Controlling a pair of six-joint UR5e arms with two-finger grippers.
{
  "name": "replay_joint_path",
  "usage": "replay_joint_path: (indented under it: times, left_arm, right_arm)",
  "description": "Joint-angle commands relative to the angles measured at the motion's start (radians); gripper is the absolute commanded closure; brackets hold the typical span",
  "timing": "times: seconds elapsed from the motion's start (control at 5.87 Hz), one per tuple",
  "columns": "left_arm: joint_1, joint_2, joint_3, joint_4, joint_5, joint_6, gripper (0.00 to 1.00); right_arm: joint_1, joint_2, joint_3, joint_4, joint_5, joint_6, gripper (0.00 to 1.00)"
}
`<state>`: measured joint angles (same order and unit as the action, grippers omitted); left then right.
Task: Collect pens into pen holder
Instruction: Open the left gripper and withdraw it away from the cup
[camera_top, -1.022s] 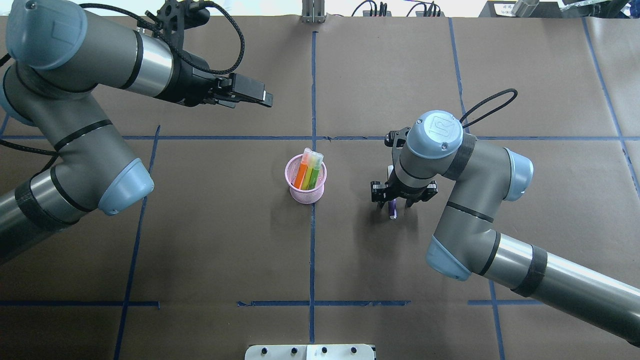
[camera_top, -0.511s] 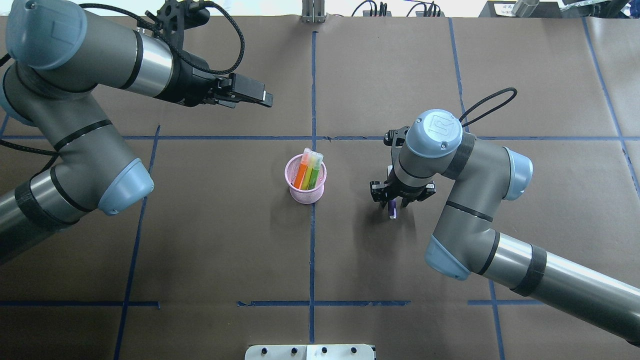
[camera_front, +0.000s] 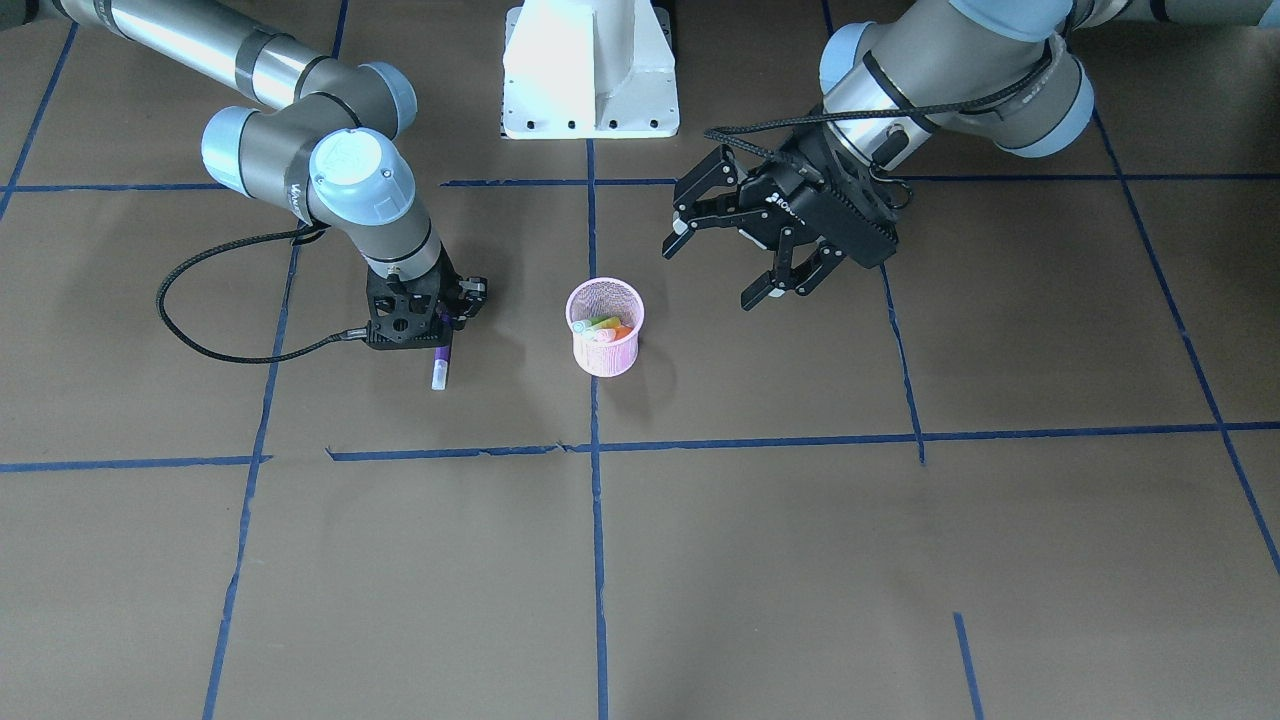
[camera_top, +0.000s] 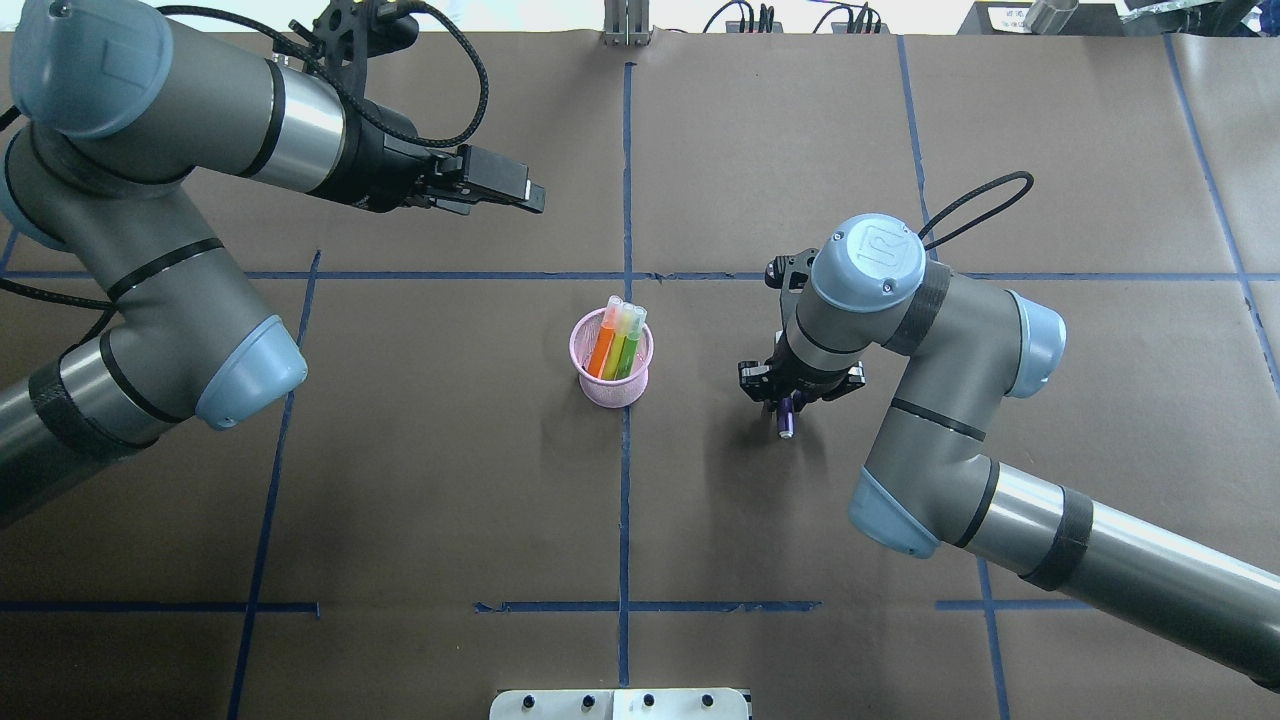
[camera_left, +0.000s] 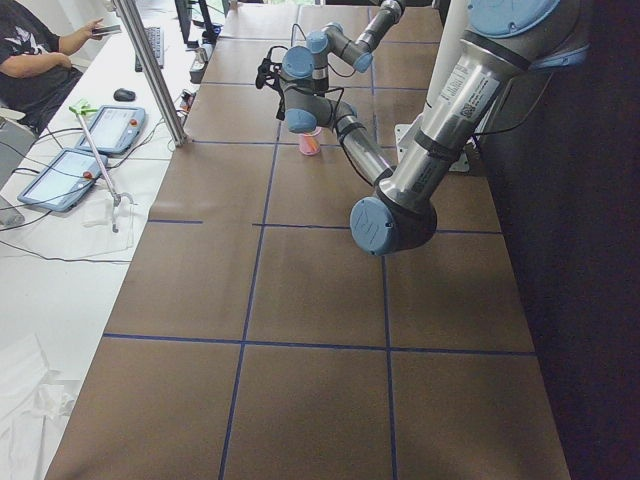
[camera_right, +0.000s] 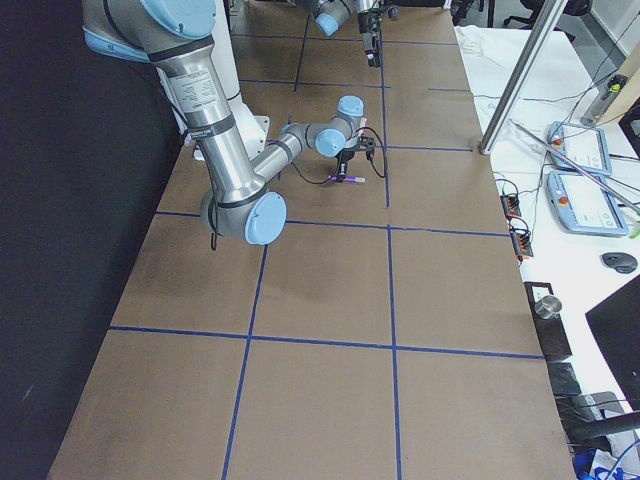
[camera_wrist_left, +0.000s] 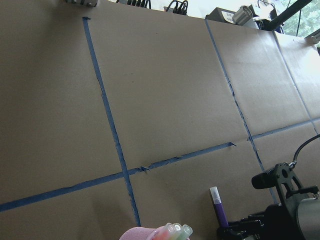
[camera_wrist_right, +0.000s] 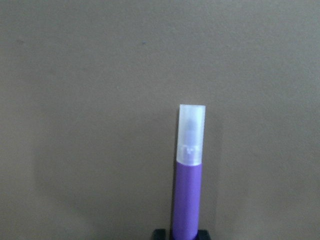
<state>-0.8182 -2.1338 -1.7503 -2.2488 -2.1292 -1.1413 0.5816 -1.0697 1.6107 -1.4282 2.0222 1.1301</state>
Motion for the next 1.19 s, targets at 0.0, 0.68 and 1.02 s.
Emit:
replay_joint_path:
  times: [0.0,0.68,1.02]
  left_arm:
    - [-0.002,0.0,0.0,0.0,0.0,0.0,0.0]
    - [-0.004,0.0,-0.003,0.0,0.0,0.0,0.0]
    - [-0.005,0.043,-0.015,0.003,-0.021,0.0,0.0]
  right_arm:
    - [0.0,-0.001,0.0,0.0,0.001,0.0,0.88]
    - [0.07,0.084,0.052,-0.125,0.076,-0.003,0.92]
    - [0.105,0.172,0.073,-0.152,0.061,-0.003,0.94]
